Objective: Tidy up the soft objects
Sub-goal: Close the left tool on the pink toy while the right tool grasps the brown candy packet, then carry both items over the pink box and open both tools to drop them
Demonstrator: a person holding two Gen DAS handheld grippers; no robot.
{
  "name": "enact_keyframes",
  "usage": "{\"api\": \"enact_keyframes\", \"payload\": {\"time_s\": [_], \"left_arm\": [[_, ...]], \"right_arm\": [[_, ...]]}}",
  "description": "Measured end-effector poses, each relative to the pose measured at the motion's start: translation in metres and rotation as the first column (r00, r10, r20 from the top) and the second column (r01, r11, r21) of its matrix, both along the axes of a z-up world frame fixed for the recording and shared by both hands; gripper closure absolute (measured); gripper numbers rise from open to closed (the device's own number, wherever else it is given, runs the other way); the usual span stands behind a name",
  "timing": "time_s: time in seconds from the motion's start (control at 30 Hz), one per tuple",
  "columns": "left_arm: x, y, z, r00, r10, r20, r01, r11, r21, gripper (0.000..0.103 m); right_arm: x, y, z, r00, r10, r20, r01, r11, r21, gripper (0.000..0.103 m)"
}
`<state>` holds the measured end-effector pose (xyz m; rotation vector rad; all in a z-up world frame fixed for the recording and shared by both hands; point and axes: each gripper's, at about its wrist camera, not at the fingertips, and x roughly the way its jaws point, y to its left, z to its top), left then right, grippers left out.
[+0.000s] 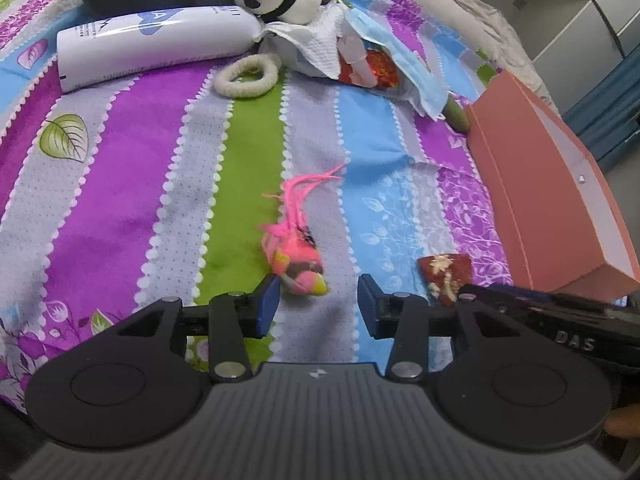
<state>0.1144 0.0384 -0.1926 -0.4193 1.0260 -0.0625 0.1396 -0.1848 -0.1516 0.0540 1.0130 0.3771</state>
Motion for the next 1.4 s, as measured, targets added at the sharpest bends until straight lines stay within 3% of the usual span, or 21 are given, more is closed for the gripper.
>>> {"api": "enact_keyframes", "payload": {"time_s": [0.1, 0.33, 0.5, 0.73, 1.07, 1.4], "left_arm": [[0.003, 0.002, 0.000, 1.000, 0.007, -0.007, -0.007, 1.000, 0.024, 0.051], [0.007, 0.007, 0.001, 1.000, 0.015, -0.001, -0.015, 0.999, 0.039, 0.049], [0.010, 0.002, -0.004, 1.000, -0.006, -0.002, 0.006, 0.998, 0.064, 0.050], [0.013, -0.006, -0.008, 1.000, -0.007, 0.004, 0.007, 0.995, 0.096, 0.066], [0.005, -0.007, 0.018, 0.997, 0.005, 0.080, -0.013, 0.994, 0.106, 0.068], [-0.015, -0.013, 0.062, 0.987, -0.017, 0.160, 0.004, 0.997, 0.083, 0.068]], "right_arm": [[0.001, 0.008, 0.004, 0.998, 0.032, 0.047, -0.030, 0.998, -0.047, 0.051], [0.009, 0.018, -0.008, 0.998, 0.060, 0.006, -0.060, 0.996, -0.059, 0.053], [0.006, 0.025, -0.019, 0.996, 0.086, 0.002, -0.085, 0.989, -0.122, 0.062], [0.005, 0.021, -0.022, 0.998, 0.069, -0.003, -0.069, 0.990, -0.120, 0.070], [0.001, 0.015, -0.002, 0.998, 0.054, 0.027, -0.051, 0.995, -0.083, 0.074], [-0.012, 0.003, 0.046, 0.993, 0.006, 0.119, -0.003, 1.000, -0.031, 0.074]]}}
